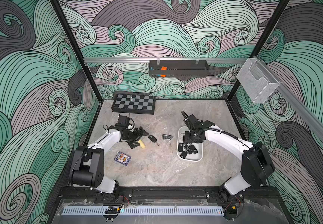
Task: Place the car key into the storage box
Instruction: Place the car key in the storage box.
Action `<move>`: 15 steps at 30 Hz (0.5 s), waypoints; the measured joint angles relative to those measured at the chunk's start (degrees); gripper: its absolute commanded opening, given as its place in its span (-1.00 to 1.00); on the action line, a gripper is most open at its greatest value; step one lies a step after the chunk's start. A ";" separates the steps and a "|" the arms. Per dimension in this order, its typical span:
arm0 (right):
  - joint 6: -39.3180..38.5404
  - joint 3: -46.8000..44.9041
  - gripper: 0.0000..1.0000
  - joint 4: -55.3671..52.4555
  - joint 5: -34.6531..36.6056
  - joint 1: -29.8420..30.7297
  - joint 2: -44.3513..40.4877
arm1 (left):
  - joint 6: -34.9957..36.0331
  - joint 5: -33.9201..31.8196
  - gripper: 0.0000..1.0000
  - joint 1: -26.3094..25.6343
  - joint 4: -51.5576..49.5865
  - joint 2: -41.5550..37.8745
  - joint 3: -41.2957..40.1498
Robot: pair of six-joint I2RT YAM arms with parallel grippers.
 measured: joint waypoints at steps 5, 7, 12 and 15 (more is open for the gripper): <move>0.15 1.07 -0.39 1.11 -1.79 -2.36 6.21 | 1.31 -1.68 0.92 0.00 -1.92 -0.13 0.37; 0.15 1.66 -0.39 1.27 -2.16 -3.21 8.50 | 2.08 -2.89 0.92 0.00 -3.06 -0.37 0.39; 0.15 2.56 -0.37 1.68 -2.38 -4.83 11.56 | 3.93 -5.68 0.92 0.00 -5.77 -1.20 2.60; 0.15 3.10 -0.32 1.77 -2.38 -5.42 12.24 | 4.90 -6.88 0.92 0.00 -6.27 -1.27 4.20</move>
